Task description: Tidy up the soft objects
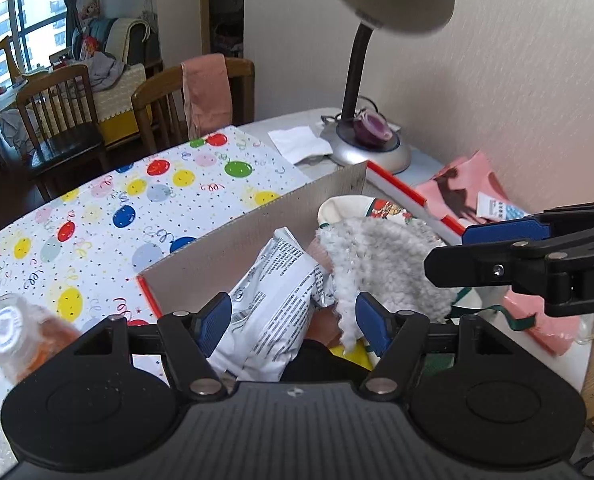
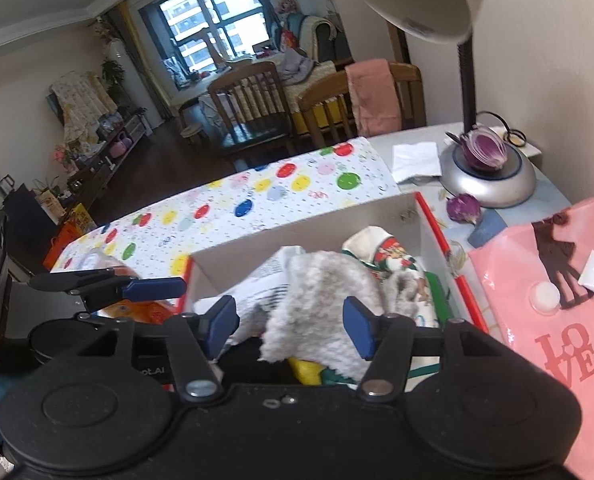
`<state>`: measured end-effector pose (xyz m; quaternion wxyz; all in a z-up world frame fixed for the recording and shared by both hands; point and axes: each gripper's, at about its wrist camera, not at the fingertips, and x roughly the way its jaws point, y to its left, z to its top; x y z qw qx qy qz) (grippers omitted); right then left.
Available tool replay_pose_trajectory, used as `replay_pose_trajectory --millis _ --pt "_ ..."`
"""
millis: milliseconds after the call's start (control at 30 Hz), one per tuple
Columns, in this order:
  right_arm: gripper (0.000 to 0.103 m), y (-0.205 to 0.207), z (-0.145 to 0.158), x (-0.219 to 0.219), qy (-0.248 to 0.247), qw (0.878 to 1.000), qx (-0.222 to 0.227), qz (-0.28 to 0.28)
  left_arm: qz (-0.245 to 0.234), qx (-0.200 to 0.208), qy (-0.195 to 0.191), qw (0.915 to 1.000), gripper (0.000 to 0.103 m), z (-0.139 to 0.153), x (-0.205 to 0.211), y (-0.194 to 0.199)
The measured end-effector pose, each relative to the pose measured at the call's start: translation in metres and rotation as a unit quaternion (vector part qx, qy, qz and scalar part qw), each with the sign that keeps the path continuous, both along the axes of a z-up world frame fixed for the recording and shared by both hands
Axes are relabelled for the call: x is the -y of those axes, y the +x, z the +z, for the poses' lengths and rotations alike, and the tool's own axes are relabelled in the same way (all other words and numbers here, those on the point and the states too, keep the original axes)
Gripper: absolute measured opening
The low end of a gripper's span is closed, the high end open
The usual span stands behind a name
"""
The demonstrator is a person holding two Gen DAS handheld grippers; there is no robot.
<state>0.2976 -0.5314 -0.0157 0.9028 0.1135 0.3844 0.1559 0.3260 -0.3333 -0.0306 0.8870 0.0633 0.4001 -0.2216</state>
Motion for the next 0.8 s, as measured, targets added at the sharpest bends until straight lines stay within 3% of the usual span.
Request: replay_pose_trajectory --millis 633,733,800 --pt "0.072 -0.045 0.033 -0.085 0.002 0.997 0.042 0.066 0.028 0.033 -0.045 0.9981 0.068 0.036 -0.105 -0.062" --pt "0.074 -0.052 0.035 -0.106 0.001 0.996 0.044 0.078 0.033 0.038 -0.045 0.9977 0.078 0.039 -0.125 -0.071" --pt "0.076 -0.056 0.036 -0.122 -0.003 0.995 0.047 0.089 0.037 0.042 -0.046 0.9974 0.079 0.041 -0.138 -0.077"
